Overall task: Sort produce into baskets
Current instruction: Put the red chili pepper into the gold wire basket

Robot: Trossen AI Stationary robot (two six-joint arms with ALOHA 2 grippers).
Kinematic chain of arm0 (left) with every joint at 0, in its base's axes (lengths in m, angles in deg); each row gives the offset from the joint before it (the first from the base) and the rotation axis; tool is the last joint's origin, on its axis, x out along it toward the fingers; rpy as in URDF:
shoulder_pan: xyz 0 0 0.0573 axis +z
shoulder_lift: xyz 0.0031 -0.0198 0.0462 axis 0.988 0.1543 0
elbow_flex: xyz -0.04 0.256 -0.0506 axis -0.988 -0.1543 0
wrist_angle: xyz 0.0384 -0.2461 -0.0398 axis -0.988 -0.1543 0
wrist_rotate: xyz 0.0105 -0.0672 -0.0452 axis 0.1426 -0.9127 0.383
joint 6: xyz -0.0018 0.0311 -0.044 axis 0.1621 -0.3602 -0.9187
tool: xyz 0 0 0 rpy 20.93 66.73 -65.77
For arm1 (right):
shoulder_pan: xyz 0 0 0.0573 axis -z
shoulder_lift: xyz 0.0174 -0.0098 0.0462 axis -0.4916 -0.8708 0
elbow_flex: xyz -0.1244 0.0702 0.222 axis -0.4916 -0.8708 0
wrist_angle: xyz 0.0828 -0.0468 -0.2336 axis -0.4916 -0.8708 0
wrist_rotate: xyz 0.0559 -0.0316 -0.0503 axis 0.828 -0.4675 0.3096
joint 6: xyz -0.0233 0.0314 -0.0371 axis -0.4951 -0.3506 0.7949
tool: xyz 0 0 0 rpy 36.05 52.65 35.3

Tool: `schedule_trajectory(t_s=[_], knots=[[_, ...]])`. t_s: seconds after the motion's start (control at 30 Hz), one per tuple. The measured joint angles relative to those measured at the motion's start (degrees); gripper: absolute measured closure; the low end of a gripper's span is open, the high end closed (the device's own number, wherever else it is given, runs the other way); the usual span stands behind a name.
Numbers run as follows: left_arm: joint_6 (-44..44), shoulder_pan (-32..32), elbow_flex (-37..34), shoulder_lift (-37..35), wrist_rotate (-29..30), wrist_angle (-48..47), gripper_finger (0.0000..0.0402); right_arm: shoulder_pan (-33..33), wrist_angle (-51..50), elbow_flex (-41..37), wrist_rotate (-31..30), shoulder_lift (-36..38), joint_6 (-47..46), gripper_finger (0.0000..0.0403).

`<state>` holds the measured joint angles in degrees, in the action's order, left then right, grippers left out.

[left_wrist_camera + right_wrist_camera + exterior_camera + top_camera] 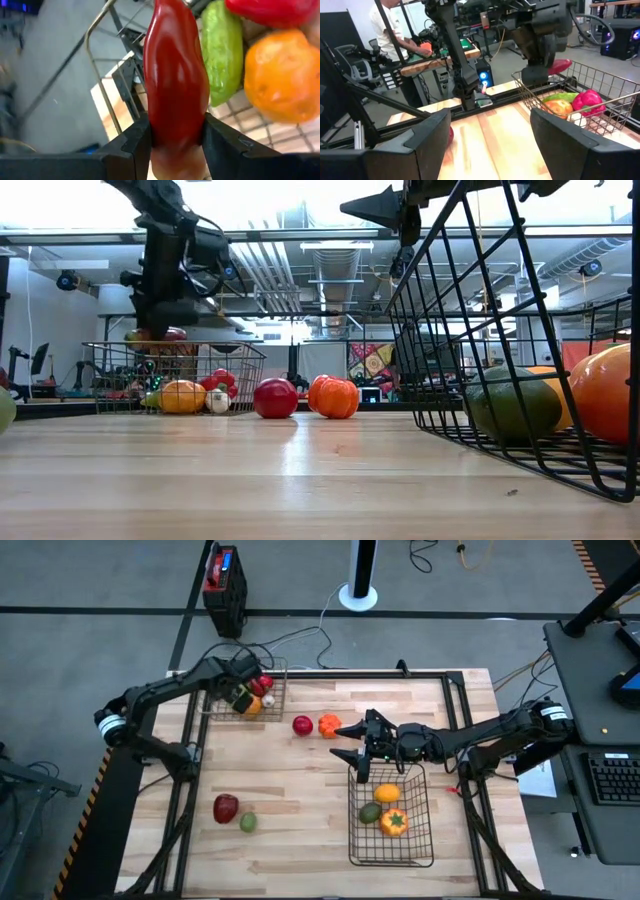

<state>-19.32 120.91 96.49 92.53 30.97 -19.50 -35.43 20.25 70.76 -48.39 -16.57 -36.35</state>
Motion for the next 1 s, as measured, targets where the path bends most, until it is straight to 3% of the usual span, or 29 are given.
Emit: schedule_trajectory(t_s=[0.3, 0.5, 0.63, 0.9, 1.0], knots=[[23.02, -0.02, 1.45, 3.91, -0.41, 0.03, 0.0271, 0.00, -0.30, 0.00, 0.00, 0.00, -0.01, 0.0142], [32.99, -0.02, 1.30, 3.42, -0.82, -1.36, 0.0271, 0.00, -1.39, 0.00, 0.00, 0.00, -0.57, 0.0135], [39.73, 0.03, 1.15, 2.19, -5.14, -1.40, 0.0271, 0.00, -2.00, 0.00, 0.00, -0.02, -0.55, 0.0133], [45.03, 0.80, 1.00, 1.81, -12.34, -1.12, 0.0271, 0.00, -3.06, -0.02, 0.00, -0.02, -0.48, 0.0140], [45.07, 1.05, 0.78, 1.72, -12.27, -0.94, 0.0271, -0.02, -3.21, -0.02, 0.00, -0.02, -0.48, 0.0139]])
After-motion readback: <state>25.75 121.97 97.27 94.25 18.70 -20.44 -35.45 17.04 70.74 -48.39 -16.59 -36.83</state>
